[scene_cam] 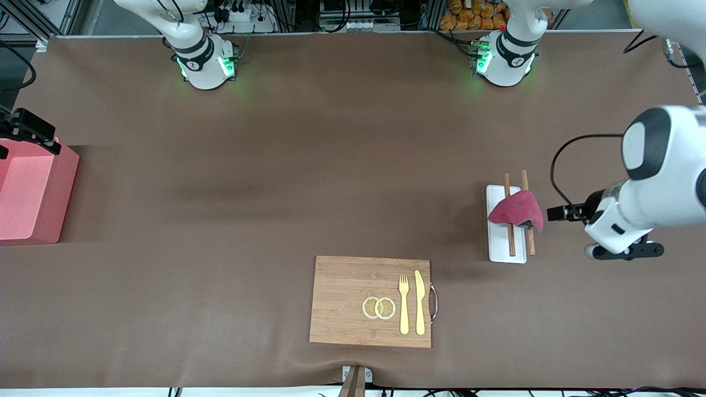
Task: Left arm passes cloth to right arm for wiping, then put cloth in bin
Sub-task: 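Move the left gripper down to the pink cloth on the chopsticks, then grasp the pink cloth with the left gripper and lift it off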
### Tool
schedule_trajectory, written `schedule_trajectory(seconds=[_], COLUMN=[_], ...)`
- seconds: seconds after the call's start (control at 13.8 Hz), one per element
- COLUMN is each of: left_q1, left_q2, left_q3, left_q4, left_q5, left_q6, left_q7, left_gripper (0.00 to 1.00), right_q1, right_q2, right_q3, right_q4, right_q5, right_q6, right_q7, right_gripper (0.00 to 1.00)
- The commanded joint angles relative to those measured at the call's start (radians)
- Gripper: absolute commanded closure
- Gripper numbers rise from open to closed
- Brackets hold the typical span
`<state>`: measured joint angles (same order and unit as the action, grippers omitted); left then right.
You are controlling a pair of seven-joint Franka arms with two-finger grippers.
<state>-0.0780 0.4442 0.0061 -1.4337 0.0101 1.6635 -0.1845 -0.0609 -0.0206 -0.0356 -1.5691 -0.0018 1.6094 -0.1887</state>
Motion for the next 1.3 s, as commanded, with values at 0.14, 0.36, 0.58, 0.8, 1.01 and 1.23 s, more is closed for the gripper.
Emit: schedule_trajectory(seconds=[0.14,0.36,0.58,0.8,1.01,1.23], left_q1=[0.009,-0.002,-0.003,-0.003,-0.005,-0.005], left_q2=[0.076,0.09,0.091,0.102,0.103,0.117], left_q3=[-0.005,-0.006,-0.011,-0.012,-0.012,-0.012], left_q4=[-0.005,-0.013,-0.039,-0.034,-0.034,-0.033], left_q5=[-0.022,-0.022,-0.022,-0.059,-0.088,-0.12], left_q6=[-0.011,-0.011,-0.01,-0.002,0.035,0.067], left_q7=[-0.078,-0.089,-0.089,-0.089,-0.089,-0.089], left_gripper=[0.0,0.0,0.0,0.0,0.0,0.0], right_q1=[-0.02,-0.025,-0.022,-0.023,-0.039,-0.039], right_q2=[-0.004,0.013,0.022,0.025,0.03,0.036], right_q3=[0.011,0.011,0.01,0.01,0.01,0.01], right_q4=[0.003,0.003,0.003,0.001,0.001,0.001], right_q5=[-0.015,-0.018,-0.017,-0.017,-0.017,-0.017], right_q6=[-0.005,0.001,-0.013,-0.034,-0.036,-0.039], right_q7=[-0.009,-0.009,-0.02,-0.026,-0.031,-0.023], right_gripper=[0.0,0.0,0.0,0.0,0.0,0.0])
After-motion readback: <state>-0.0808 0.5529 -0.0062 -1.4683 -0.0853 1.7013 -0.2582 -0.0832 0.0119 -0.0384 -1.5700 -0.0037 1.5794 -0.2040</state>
